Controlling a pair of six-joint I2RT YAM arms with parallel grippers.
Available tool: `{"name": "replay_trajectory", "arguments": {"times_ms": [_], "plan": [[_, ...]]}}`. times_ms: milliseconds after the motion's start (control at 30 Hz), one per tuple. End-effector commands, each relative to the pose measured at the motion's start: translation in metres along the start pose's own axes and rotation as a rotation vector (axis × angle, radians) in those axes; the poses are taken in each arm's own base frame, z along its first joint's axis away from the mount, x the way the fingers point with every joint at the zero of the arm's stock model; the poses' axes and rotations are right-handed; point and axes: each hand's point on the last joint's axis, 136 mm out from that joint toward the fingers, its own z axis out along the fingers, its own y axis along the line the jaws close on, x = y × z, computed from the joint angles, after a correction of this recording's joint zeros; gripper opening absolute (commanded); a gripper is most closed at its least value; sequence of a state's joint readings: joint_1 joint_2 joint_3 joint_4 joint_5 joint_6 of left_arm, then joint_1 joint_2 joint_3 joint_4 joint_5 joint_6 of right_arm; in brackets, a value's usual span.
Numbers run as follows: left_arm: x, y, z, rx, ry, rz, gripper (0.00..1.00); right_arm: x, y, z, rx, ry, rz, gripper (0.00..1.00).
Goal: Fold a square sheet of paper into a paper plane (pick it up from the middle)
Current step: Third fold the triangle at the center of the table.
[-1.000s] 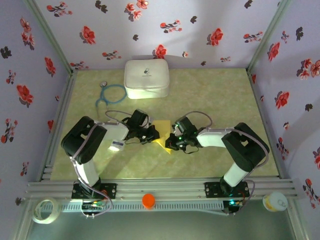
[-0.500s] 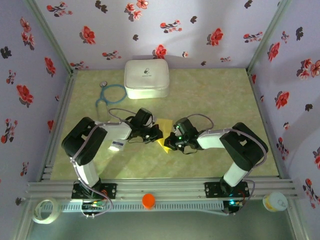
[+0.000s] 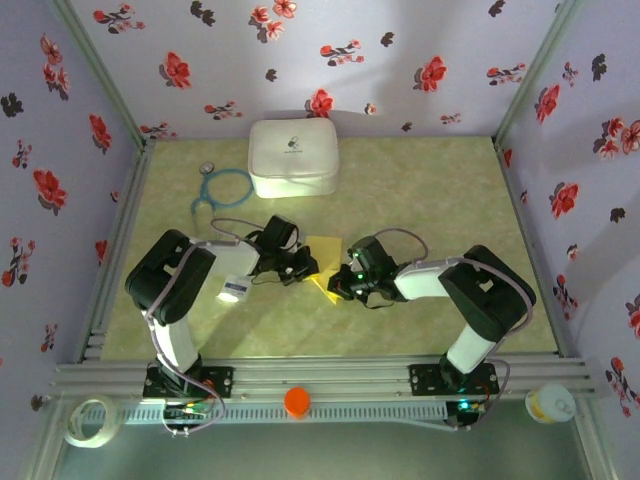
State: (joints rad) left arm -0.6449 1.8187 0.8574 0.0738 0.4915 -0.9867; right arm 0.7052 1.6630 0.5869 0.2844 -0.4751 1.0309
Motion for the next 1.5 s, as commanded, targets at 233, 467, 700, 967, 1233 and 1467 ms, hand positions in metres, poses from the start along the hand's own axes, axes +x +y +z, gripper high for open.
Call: {"name": "replay_trajectory", "arguments": {"times_ms": [233,467,700,967,1233,1467], "plan": [[-0.029,0.053,-0.007,-0.057,-0.088,-0.066,0.0,0.02,-0.06,0.002,0.194,0.03,0.08,0.0],[-0.04,0.053,-0.017,-0.027,-0.115,-0.062,0.0,0.019,-0.059,0.002,0.191,0.031,0.075,0.0],[-0.048,0.023,-0.043,0.019,-0.17,-0.018,0.02,0.018,-0.055,0.003,0.18,0.031,0.064,0.0],[-0.034,-0.009,-0.045,0.069,-0.147,0.058,0.03,0.015,-0.051,0.003,0.176,0.029,0.056,0.0],[-0.013,-0.012,-0.009,0.075,-0.031,0.075,0.02,0.013,-0.048,0.003,0.171,0.028,0.048,0.0],[-0.003,0.026,0.004,-0.054,0.006,0.024,0.0,0.006,-0.026,-0.002,0.109,0.0,0.006,0.02]]}}
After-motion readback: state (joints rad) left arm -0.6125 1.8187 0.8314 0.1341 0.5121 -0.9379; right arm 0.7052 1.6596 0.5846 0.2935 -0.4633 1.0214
